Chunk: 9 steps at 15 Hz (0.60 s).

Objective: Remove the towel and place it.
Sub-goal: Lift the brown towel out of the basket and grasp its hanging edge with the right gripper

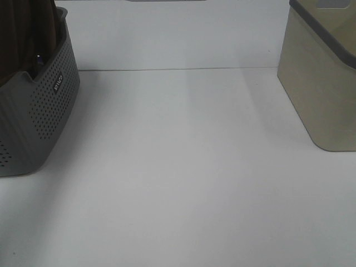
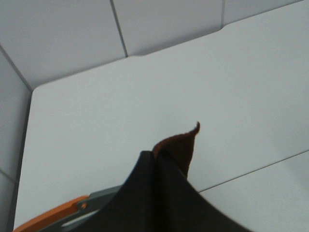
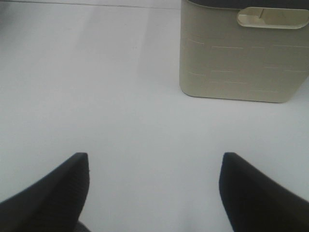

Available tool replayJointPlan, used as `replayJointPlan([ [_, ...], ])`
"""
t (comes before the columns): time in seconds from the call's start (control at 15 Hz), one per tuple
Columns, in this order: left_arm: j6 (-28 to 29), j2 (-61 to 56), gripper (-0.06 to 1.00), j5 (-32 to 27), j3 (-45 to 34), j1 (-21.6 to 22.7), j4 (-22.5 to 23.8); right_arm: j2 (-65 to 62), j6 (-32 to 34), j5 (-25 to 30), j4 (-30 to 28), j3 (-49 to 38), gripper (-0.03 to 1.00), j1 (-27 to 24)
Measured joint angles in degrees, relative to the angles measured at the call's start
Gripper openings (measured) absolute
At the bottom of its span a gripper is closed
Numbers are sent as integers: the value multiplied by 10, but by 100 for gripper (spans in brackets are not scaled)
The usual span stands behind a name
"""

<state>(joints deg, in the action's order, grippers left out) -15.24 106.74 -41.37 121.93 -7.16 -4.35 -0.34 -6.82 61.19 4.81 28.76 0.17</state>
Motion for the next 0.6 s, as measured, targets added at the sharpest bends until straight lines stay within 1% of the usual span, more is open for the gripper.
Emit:
replayJointPlan([
  [0.07, -27, -32, 0, -7, 0, -41, -7, 0, 0, 0, 0, 0, 71, 0],
  [0.13, -32, -40, 0, -7, 0, -53, -9, 0, 0, 0, 0, 0, 71, 0],
  [0.27, -40, -66, 0, -29, 0, -109, -13, 0, 0, 0, 0, 0, 71, 0],
  [0.47, -42, -75, 0, -95, 0, -184, -19, 1, 0, 0, 1, 0, 71, 0],
  [0.6, -42, -74, 0, -143, 0, -234, -22, 20, 0, 0, 19, 0, 71, 0],
])
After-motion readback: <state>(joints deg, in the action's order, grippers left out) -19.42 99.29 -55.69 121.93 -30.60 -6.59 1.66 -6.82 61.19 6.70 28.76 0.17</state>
